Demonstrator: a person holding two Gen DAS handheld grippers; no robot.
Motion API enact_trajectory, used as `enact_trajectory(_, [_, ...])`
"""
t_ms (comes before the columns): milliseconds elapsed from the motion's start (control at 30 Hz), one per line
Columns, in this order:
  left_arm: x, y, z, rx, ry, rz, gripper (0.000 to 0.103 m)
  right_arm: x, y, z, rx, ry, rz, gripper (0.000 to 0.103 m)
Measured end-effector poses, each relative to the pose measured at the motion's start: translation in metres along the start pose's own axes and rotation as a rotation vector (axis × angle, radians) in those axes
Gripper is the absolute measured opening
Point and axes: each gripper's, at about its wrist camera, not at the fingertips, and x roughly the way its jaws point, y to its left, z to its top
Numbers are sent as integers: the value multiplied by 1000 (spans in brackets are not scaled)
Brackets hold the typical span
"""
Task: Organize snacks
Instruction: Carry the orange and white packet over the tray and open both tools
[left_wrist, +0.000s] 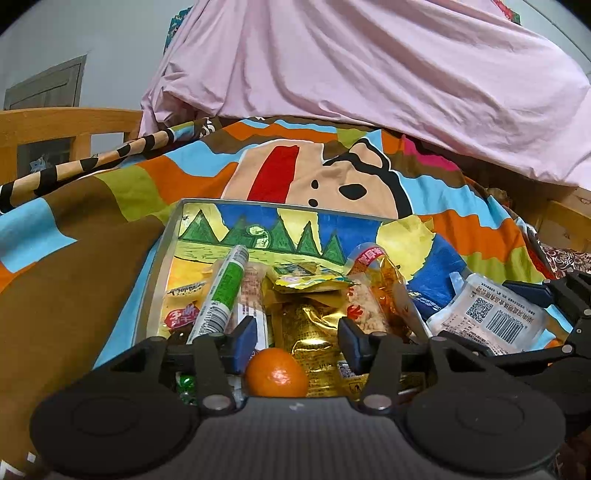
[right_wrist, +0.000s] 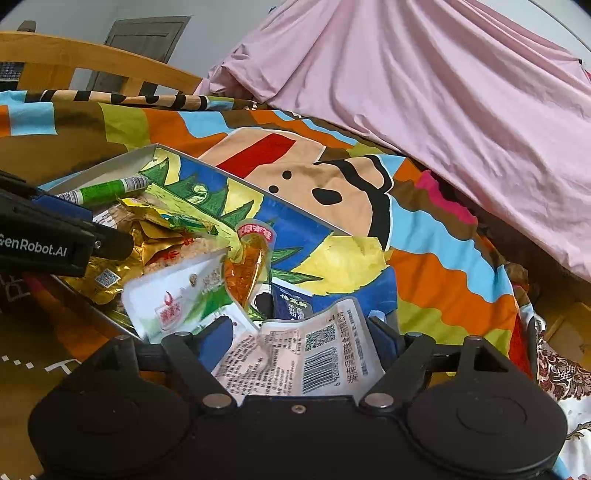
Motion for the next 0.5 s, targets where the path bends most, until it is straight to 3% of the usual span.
enact_trajectory(500, [-5,-2,2,2,-8,4,64,-7,-7,4,23,-39,-23,86])
